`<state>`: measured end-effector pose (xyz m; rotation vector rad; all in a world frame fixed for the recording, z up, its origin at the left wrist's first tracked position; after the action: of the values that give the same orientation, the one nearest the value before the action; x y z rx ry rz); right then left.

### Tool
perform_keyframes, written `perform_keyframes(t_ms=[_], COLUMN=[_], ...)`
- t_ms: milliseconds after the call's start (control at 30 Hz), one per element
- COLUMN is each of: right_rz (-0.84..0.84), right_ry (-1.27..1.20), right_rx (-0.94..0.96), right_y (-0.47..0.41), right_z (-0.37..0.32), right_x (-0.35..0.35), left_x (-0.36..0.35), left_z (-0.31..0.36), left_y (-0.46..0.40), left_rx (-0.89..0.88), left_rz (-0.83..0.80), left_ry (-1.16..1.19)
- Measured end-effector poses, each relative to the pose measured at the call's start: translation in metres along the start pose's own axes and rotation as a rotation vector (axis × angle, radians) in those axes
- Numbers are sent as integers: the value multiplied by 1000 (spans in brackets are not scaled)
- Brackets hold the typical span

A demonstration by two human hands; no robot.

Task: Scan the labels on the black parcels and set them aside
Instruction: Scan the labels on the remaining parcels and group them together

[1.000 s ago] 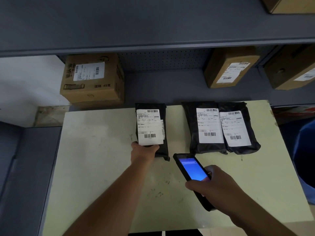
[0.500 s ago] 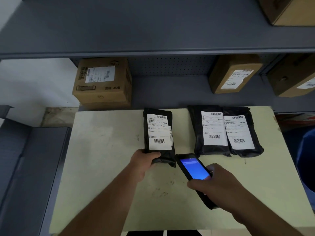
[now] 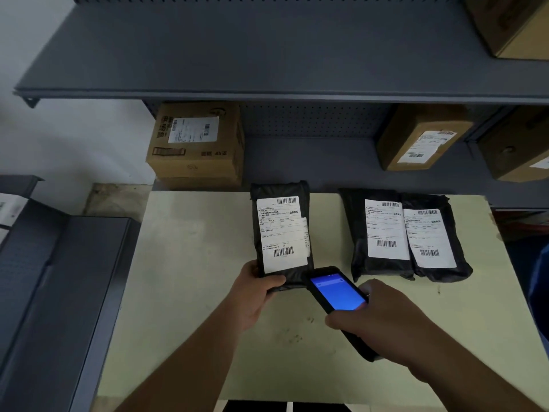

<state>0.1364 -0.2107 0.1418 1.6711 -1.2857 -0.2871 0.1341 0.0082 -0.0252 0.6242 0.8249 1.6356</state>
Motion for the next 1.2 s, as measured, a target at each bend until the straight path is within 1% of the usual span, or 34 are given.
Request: perform_keyframes(t_ms=[167,367,767,1200], right_rz=[-19,-45,-32,-47], right_ry=[39,48,78,16], right_rx=[6,6,5,-26], right_y=[3,5,3,3], right_z=[-7,-8,-4,5], right_x=[-9,-17,-20,-23], left_x=[6,11,12,8], left_z=[3,2,0,-4], left_y=[7,12,14,13], left_rx=[-35,-50,-62,-49], left_rz=[6,-5,-16,-9], left_ry=[40,10,-65,-49])
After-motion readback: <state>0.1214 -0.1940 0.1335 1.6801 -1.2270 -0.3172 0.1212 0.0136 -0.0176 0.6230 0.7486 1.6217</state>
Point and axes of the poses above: each hand's wrist, its own y-axis away from the middle knuckle, its own x-axis out of the back of the hand, z = x × y, the point moved 4 cm from there along -y, towards the middle knuckle, and after that the axes turned 12 degrees about -y, right-handed, at the moved point
